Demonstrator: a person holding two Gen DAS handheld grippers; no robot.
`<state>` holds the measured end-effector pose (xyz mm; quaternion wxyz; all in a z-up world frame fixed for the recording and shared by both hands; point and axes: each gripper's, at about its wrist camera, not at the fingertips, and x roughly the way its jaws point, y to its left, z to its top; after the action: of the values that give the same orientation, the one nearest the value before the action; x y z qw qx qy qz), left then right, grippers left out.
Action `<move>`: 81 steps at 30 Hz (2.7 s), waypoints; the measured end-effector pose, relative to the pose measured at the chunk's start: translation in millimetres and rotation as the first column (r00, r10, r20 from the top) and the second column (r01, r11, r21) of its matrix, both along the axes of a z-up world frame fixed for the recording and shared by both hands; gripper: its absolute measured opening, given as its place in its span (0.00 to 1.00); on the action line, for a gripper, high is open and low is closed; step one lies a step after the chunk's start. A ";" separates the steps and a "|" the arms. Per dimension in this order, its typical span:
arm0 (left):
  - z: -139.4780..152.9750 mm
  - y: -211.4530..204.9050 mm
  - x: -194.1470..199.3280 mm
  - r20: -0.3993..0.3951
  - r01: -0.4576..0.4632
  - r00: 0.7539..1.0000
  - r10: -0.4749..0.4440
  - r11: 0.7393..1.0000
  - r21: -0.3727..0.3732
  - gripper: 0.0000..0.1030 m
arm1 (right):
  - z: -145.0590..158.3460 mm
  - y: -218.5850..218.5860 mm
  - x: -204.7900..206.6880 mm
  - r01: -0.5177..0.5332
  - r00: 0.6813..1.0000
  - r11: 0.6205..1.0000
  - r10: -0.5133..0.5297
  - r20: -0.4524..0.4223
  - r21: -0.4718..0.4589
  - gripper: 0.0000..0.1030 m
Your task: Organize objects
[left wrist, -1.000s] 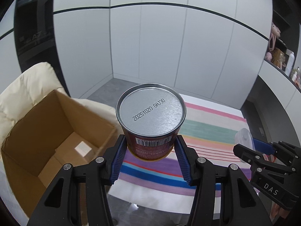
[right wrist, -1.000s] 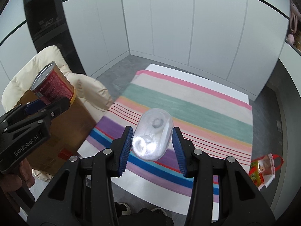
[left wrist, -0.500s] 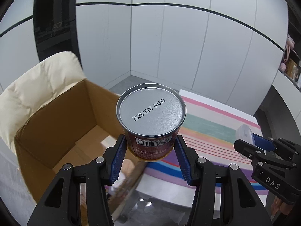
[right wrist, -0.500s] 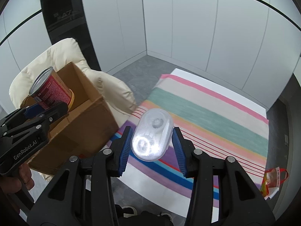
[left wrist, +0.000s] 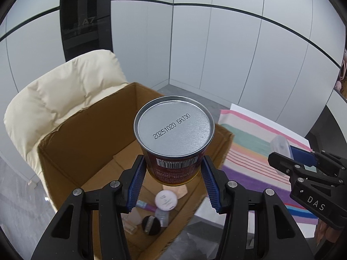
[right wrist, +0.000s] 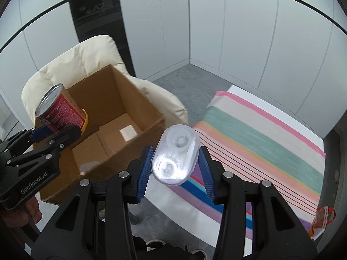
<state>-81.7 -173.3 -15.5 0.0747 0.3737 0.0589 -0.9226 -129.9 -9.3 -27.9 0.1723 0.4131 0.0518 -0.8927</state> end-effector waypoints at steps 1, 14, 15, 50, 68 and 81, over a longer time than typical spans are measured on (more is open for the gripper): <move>0.1 -3.5 2.0 0.000 -0.005 1.000 0.005 1.000 0.000 0.52 | 0.1 -5.9 0.6 -0.009 1.000 1.000 0.009 -0.001 0.000 0.44; -3.0 -37.1 21.0 0.023 -0.025 0.999 0.025 1.000 -0.009 0.53 | -0.6 -67.1 8.5 -0.115 0.993 0.993 0.115 -0.006 0.003 0.44; -2.6 -40.0 22.7 0.019 -0.028 0.999 0.028 1.000 -0.009 0.55 | -0.7 -70.1 9.2 -0.121 0.993 0.993 0.121 -0.006 0.003 0.44; 0.7 -152.7 85.7 -0.012 -0.270 0.963 0.270 0.963 0.008 1.00 | -3.1 -154.8 4.3 -0.115 0.993 0.993 0.115 -0.001 -0.021 0.99; -3.1 -130.1 59.8 0.009 -0.246 0.969 0.246 0.969 0.020 1.00 | -12.6 -138.7 8.1 -0.143 0.990 0.989 0.142 0.024 0.034 0.99; -3.6 -82.9 25.8 0.013 -0.161 0.987 0.160 0.987 0.018 1.00 | -7.8 -79.9 -8.6 -0.055 0.998 0.998 0.054 0.022 0.024 1.00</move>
<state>-55.8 -256.2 -19.2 0.1456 0.3739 0.0969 -0.9108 -138.6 -89.3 -35.7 0.1922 0.4229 0.0721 -0.8826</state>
